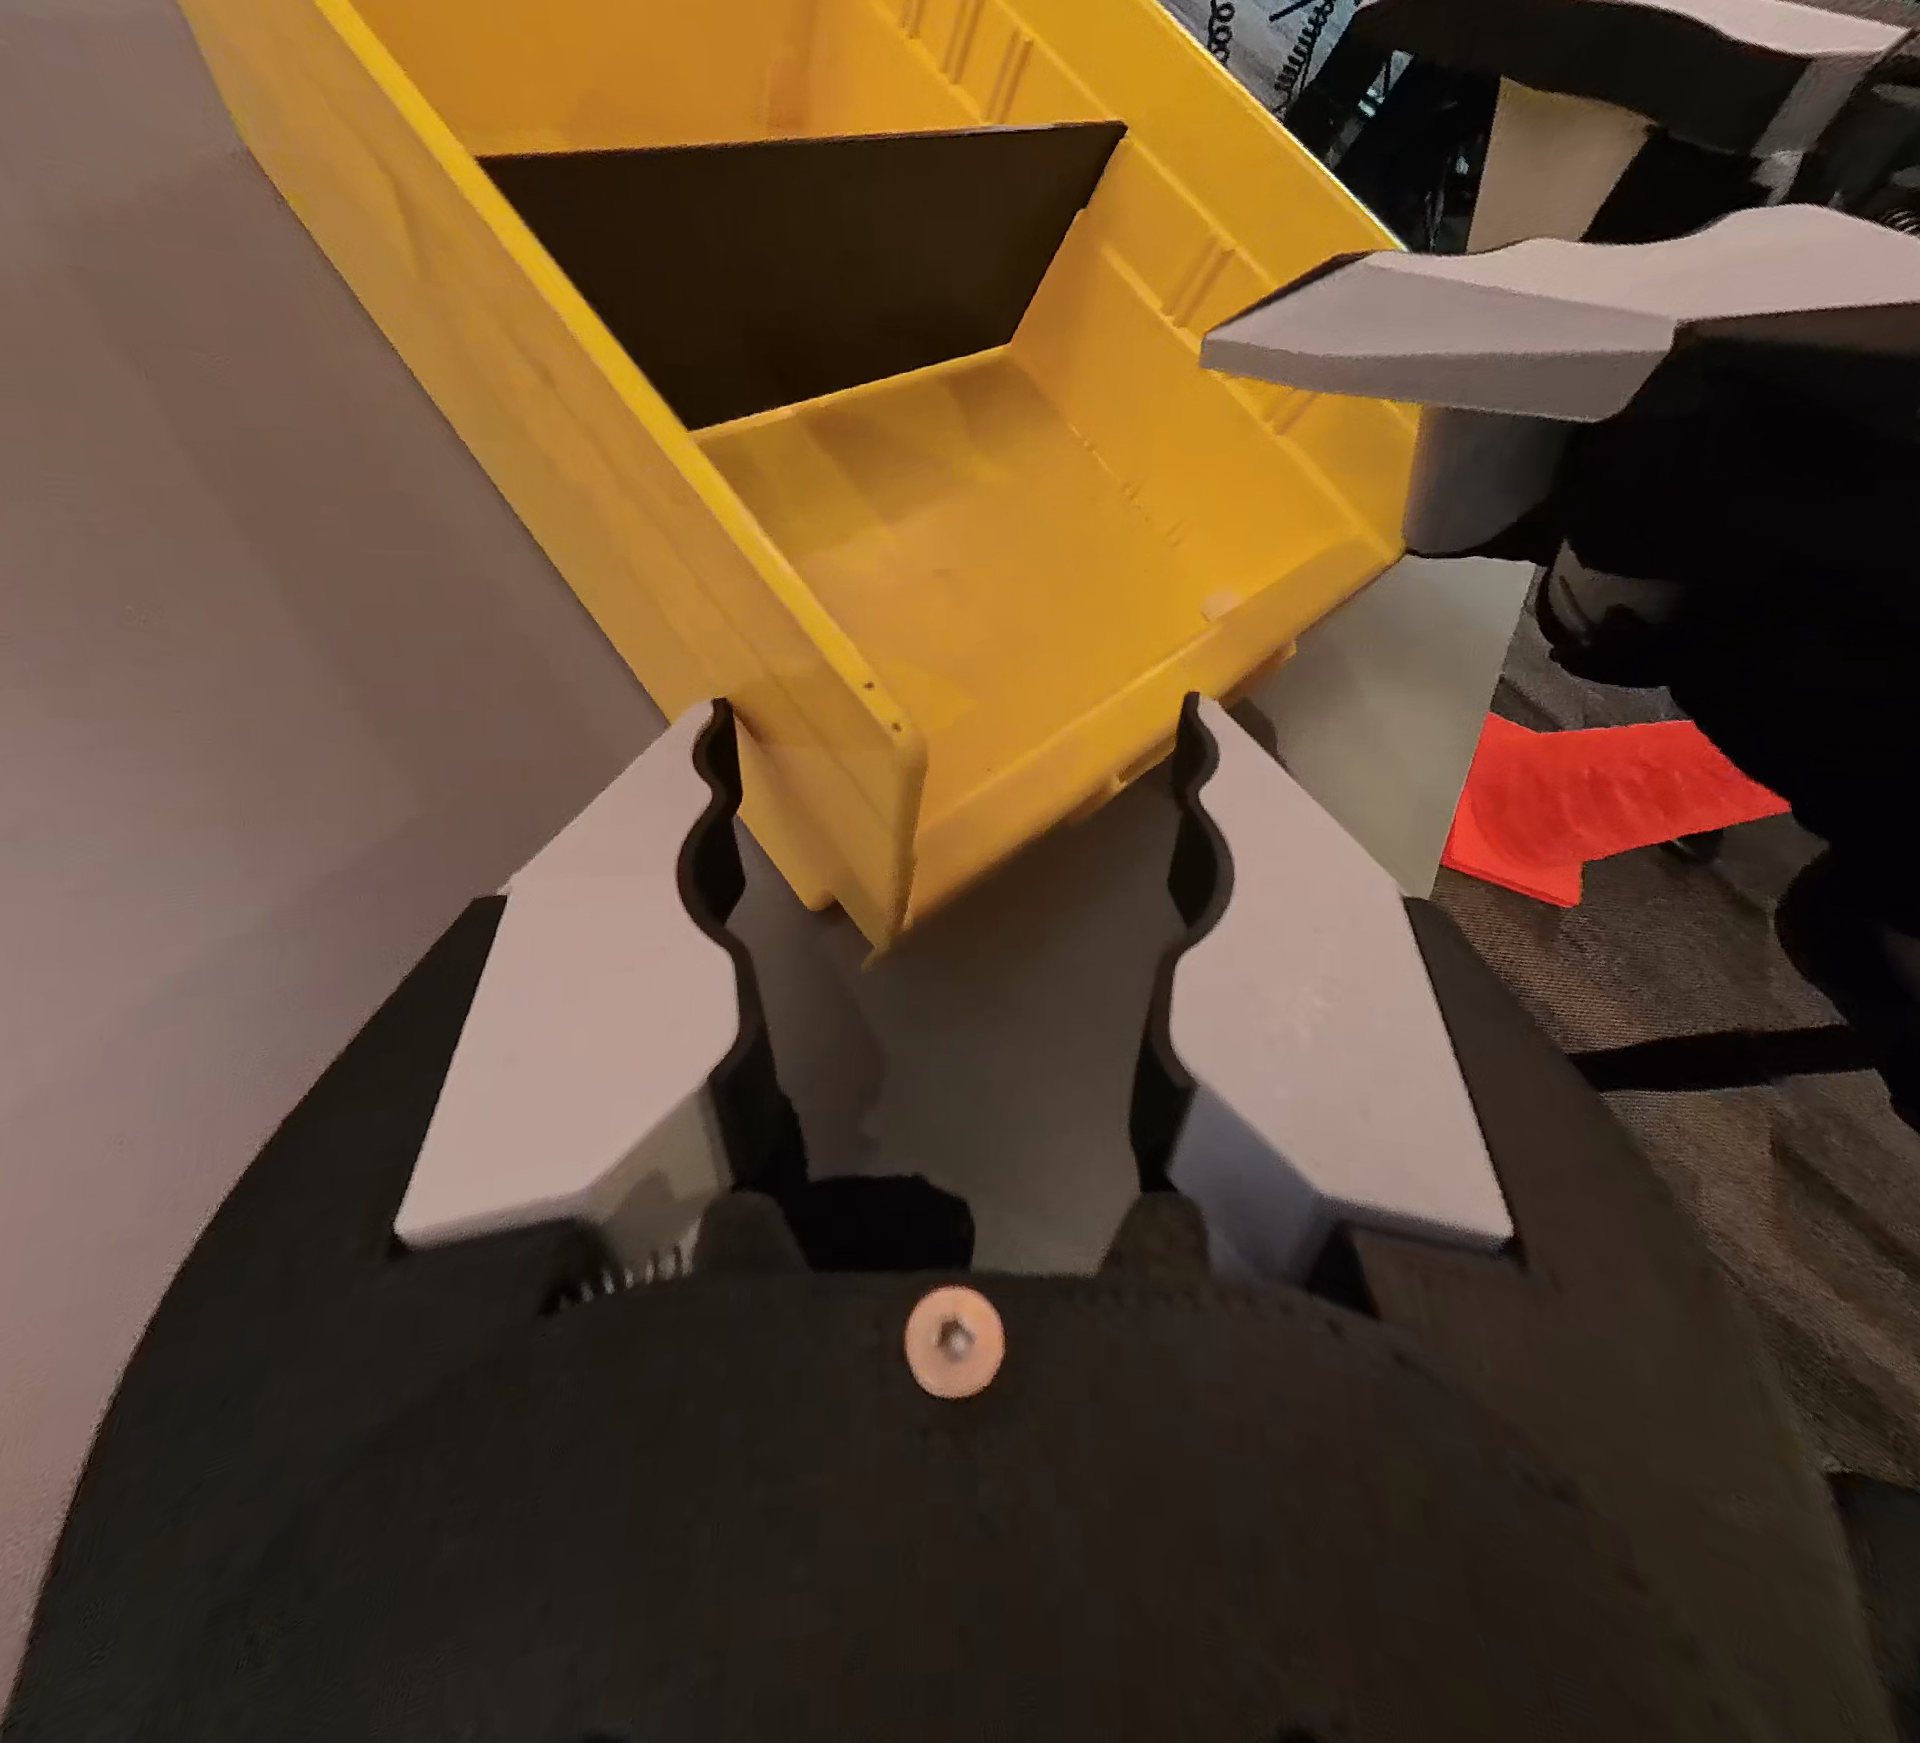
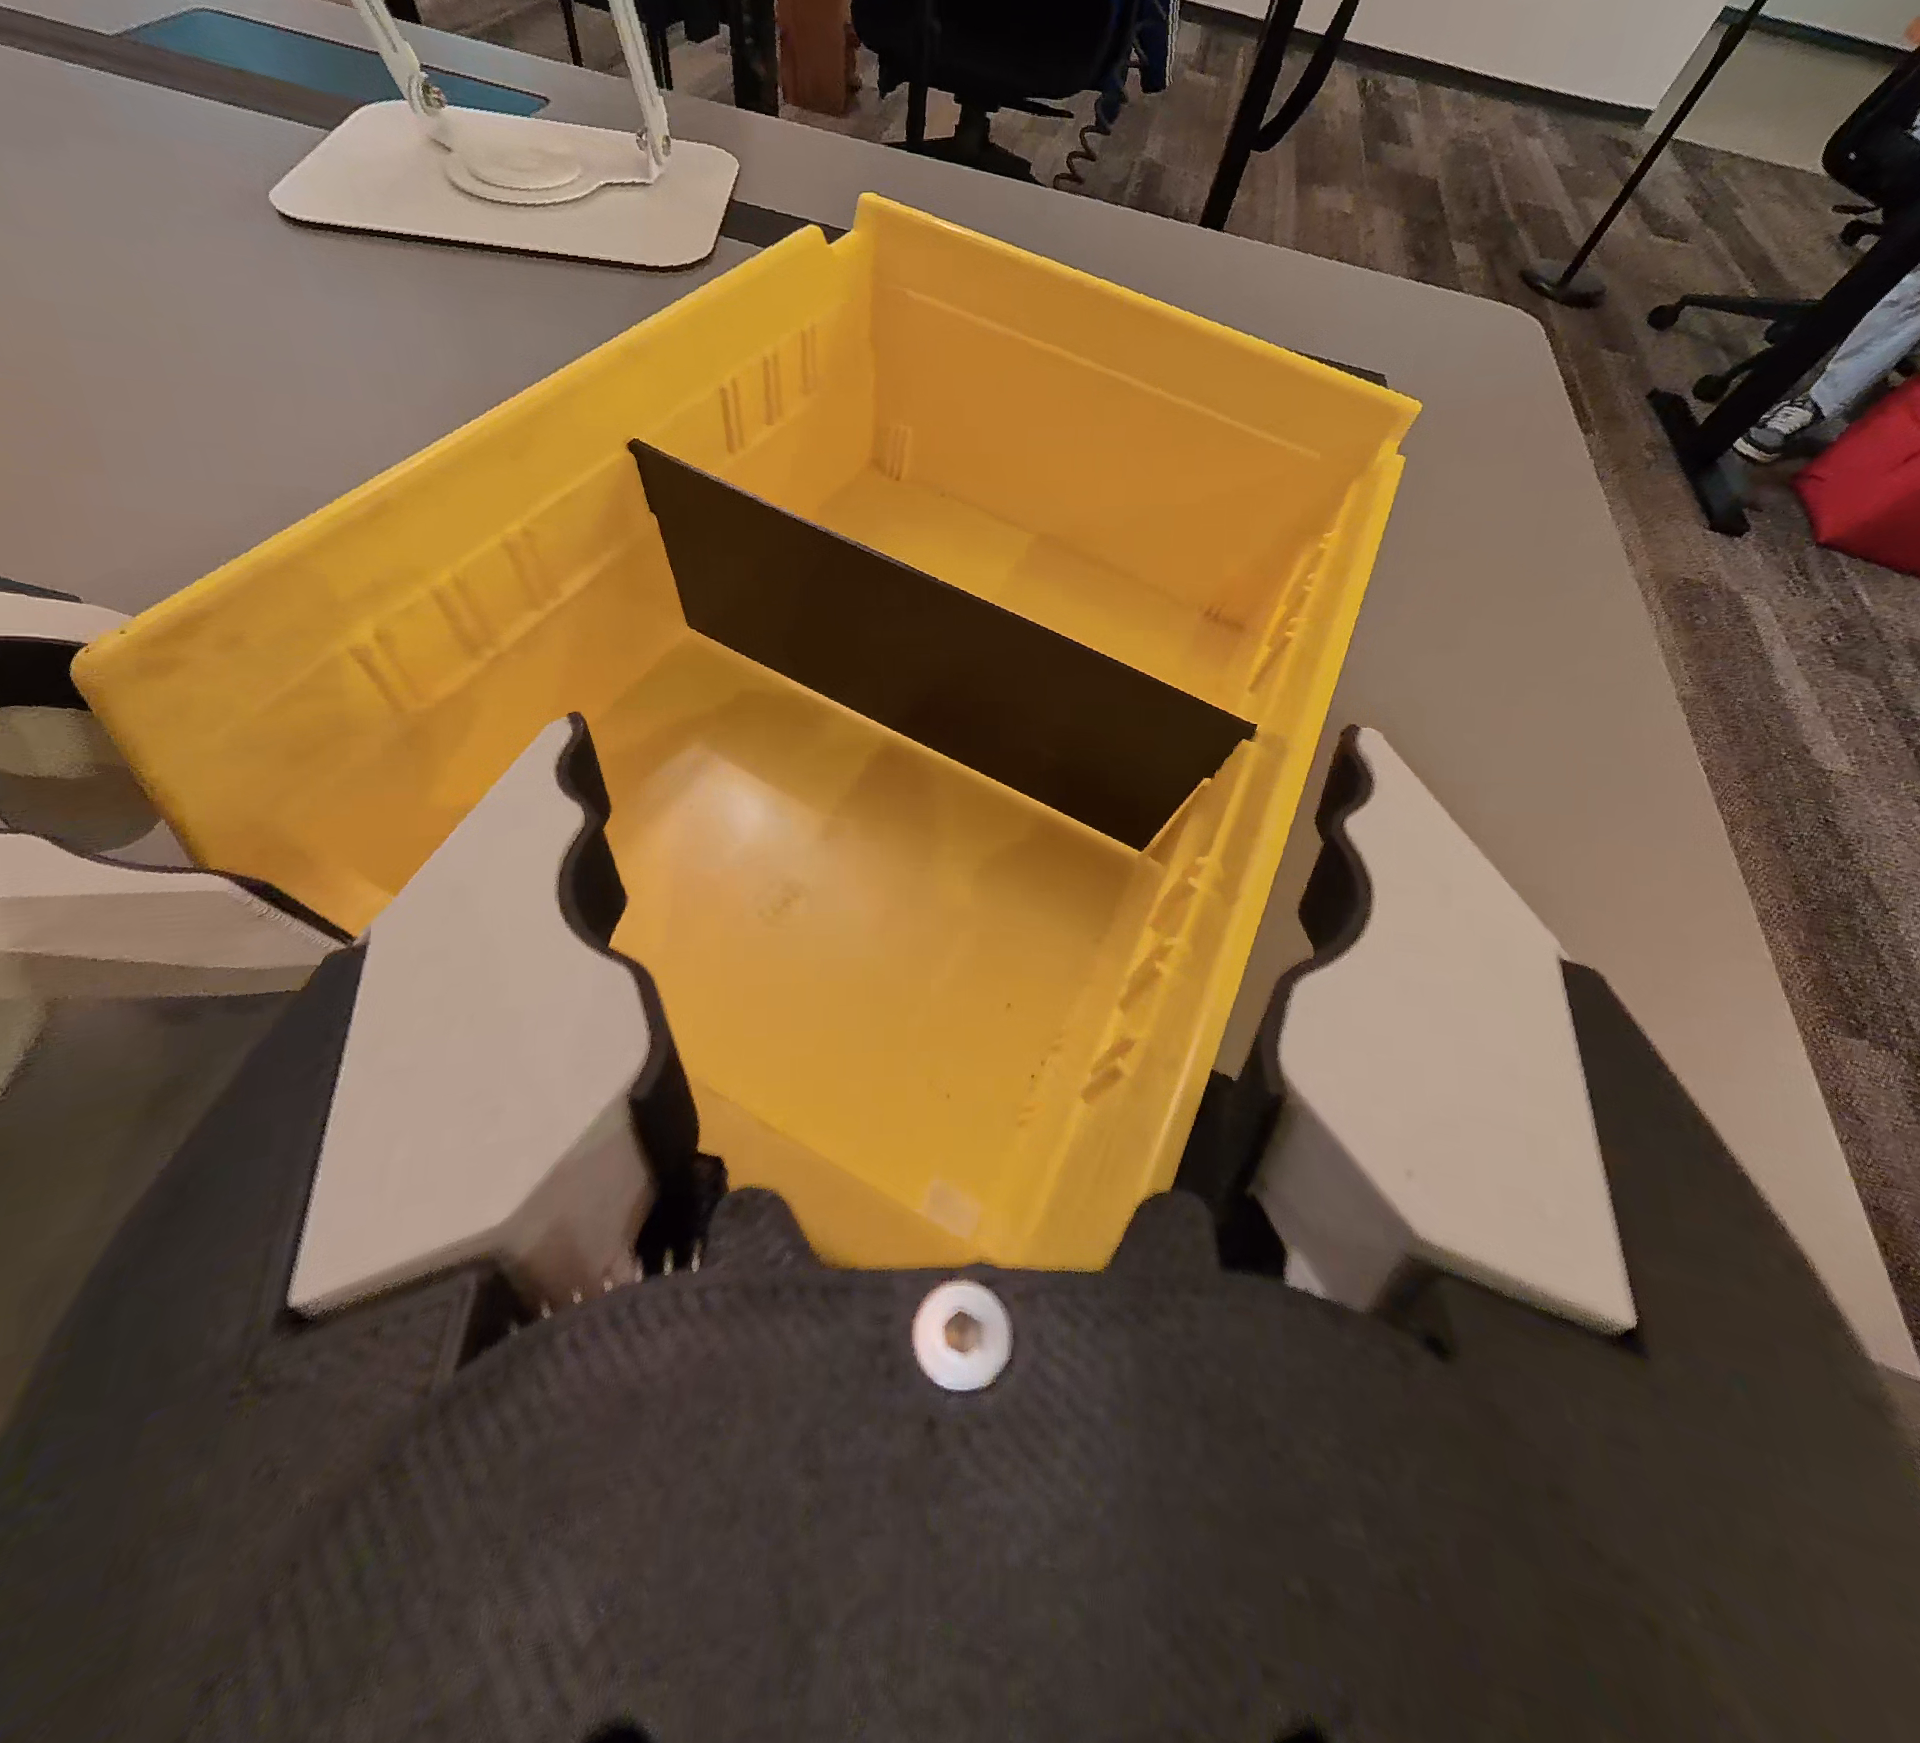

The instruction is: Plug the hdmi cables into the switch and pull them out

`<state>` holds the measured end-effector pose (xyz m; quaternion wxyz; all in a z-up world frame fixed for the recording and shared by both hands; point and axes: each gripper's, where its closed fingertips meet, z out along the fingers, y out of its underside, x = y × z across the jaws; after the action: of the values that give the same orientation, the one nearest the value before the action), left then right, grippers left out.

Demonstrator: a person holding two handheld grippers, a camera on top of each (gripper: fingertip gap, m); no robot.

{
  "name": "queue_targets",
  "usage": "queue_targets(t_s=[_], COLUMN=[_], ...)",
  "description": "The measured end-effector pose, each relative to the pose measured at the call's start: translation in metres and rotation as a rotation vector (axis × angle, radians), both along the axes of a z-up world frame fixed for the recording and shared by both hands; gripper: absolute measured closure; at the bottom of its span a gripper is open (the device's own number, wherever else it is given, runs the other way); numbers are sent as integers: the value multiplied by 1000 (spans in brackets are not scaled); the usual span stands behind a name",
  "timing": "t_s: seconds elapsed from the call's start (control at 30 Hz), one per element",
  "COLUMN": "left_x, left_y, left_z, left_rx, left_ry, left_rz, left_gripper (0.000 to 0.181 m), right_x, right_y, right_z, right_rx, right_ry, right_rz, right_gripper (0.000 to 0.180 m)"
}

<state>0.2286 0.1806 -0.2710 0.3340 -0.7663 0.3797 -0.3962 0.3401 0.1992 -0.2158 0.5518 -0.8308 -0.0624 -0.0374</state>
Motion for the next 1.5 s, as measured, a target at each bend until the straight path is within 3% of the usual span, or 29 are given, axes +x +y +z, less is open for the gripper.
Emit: queue_targets(t_s=[0.37,0.63,1.07,1.13,1.3,1.5], left_x=[20,61,114,99,11,-167], left_y=[-12,-40,-50,-48,-17,64], left_z=[1,4,11,24,84,132], left_rx=[-7,-81,-182,-203,-54,237], left_ry=[3,-27,-96,-159,-263,-143], left_rz=[-40,-155,-266,-266,-184,112], left_gripper=[91,89,82,82,81,84], right_x=[25,88,161,168,157,54], right_y=[4,15,25,22,6,-5], right_z=[-1,-7,-11,2,59,128], right_rx=[-12,-49,-61,-12,159,325], right_ry=[-36,-60,-108,-128,-355,-508], right_rz=[-11,-60,-130,-176,-254,-105], right_gripper=[48,50,49,45,34,46])
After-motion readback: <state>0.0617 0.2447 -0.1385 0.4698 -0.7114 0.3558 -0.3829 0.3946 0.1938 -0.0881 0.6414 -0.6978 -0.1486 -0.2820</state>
